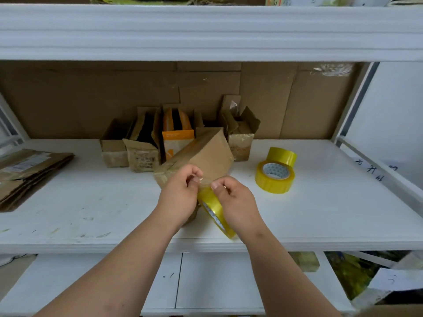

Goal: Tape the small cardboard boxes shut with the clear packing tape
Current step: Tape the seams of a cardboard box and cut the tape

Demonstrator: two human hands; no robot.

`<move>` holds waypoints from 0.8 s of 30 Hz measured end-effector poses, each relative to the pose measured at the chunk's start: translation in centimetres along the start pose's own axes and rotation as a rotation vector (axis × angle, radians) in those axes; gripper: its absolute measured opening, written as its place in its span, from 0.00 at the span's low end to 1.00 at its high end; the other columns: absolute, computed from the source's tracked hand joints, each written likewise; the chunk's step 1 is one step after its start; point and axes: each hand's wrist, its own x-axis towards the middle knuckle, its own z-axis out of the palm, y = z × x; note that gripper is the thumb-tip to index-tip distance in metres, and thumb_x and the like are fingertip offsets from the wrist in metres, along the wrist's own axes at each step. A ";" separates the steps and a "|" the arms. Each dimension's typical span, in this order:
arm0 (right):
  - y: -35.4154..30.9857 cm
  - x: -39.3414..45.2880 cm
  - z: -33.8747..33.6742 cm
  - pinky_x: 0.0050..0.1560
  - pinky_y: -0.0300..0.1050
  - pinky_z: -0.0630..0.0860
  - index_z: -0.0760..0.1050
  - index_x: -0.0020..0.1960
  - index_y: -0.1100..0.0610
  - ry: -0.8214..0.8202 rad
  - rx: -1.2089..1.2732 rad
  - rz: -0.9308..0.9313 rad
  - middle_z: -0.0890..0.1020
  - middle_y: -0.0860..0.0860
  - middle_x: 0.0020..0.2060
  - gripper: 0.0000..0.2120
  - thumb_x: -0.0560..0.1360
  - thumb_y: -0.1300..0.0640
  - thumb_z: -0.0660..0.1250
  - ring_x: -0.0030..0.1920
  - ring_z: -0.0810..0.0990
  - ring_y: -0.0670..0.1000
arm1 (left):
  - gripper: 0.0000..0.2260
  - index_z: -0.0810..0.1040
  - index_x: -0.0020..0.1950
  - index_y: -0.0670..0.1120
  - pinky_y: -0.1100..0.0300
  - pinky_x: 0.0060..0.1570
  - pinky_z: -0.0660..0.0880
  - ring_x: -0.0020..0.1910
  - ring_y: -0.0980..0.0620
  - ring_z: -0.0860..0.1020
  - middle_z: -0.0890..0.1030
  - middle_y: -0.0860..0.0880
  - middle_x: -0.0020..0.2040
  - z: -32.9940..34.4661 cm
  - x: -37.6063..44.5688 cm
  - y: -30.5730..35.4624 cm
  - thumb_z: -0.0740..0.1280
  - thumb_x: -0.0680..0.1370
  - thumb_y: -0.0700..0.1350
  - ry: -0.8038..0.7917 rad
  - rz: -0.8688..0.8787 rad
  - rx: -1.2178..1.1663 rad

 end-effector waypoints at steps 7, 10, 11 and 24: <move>1.1 0.6 -1.6 0.56 0.54 0.74 0.74 0.46 0.46 0.008 -0.232 -0.031 0.82 0.47 0.41 0.06 0.80 0.48 0.61 0.47 0.78 0.53 | 0.09 0.83 0.50 0.52 0.69 0.43 0.74 0.41 0.56 0.76 0.78 0.50 0.40 1.1 0.3 -1.0 0.73 0.75 0.39 -0.124 -0.059 -0.131; 1.0 0.7 -2.0 0.58 0.55 0.72 0.74 0.49 0.46 -0.002 -0.314 -0.067 0.83 0.47 0.44 0.05 0.81 0.48 0.60 0.48 0.79 0.54 | 0.06 0.85 0.48 0.50 0.64 0.46 0.75 0.42 0.55 0.79 0.82 0.49 0.43 1.7 0.8 -1.2 0.74 0.74 0.40 -0.084 -0.040 -0.056; 1.0 0.8 -2.1 0.58 0.55 0.72 0.74 0.51 0.46 0.002 -0.330 -0.073 0.83 0.47 0.45 0.06 0.81 0.48 0.59 0.49 0.79 0.54 | 0.03 0.85 0.45 0.49 0.62 0.47 0.75 0.43 0.55 0.79 0.82 0.49 0.44 1.9 1.0 -1.2 0.74 0.74 0.41 -0.073 -0.017 -0.009; 2.4 2.6 -3.3 0.61 0.53 0.71 0.77 0.60 0.42 0.036 -0.418 -0.138 0.84 0.45 0.50 0.11 0.81 0.47 0.59 0.49 0.81 0.50 | 0.26 0.69 0.74 0.59 0.53 0.53 0.75 0.53 0.49 0.76 0.76 0.51 0.52 1.2 2.6 -2.0 0.70 0.76 0.56 0.166 0.093 0.277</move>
